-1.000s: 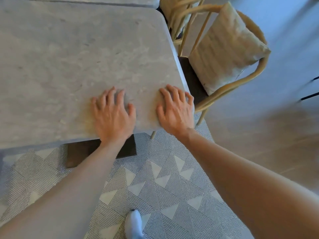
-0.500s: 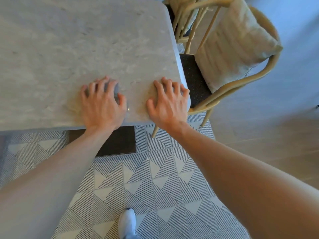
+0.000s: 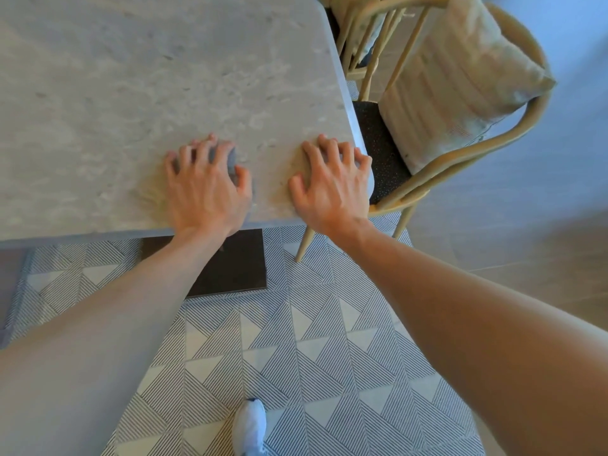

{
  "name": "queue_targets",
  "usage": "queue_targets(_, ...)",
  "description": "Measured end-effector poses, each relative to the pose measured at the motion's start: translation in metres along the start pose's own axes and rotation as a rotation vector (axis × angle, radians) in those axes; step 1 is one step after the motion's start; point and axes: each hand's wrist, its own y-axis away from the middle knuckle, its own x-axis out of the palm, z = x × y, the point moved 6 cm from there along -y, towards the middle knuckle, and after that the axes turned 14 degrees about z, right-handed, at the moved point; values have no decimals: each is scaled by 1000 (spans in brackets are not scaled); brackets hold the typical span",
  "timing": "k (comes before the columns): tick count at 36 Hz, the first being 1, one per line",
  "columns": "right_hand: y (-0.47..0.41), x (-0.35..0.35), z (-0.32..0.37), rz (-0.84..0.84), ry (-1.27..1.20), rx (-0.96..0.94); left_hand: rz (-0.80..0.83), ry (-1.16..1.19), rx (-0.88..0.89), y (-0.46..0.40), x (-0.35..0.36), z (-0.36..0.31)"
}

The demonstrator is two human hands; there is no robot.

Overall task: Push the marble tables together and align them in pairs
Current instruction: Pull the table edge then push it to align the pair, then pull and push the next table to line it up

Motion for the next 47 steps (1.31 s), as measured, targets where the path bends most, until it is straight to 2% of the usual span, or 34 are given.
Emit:
queue_targets(29,-14,3,-12,39,26,-23,37,-44,-9,-12,11,-9)
queue_targets(32,-14,4,-12,69,12,-2,92,-52,-21,-11,13,-9)
queue_targets(35,-12,-1,-8,215,-16,12,221,-26,-34,-11,8,-8)
queue_targets(37,-21,-8,-10,397,-55,2,311,92,-72,-19,-2,-7)
queue_targets(40,-41,-36,-13,683,-255,74,443,525,-204,-37,-29,-3)
queue_targets(41,-47,-53,-11,704,-384,108,456,700,-246,-41,-40,-5)
queue_targets(43,-56,-91,-6,622,-622,161,430,932,-274,-49,-67,-15)
queue_targets(47,-66,-153,2,561,-884,171,339,1150,-290,-65,-120,-42)
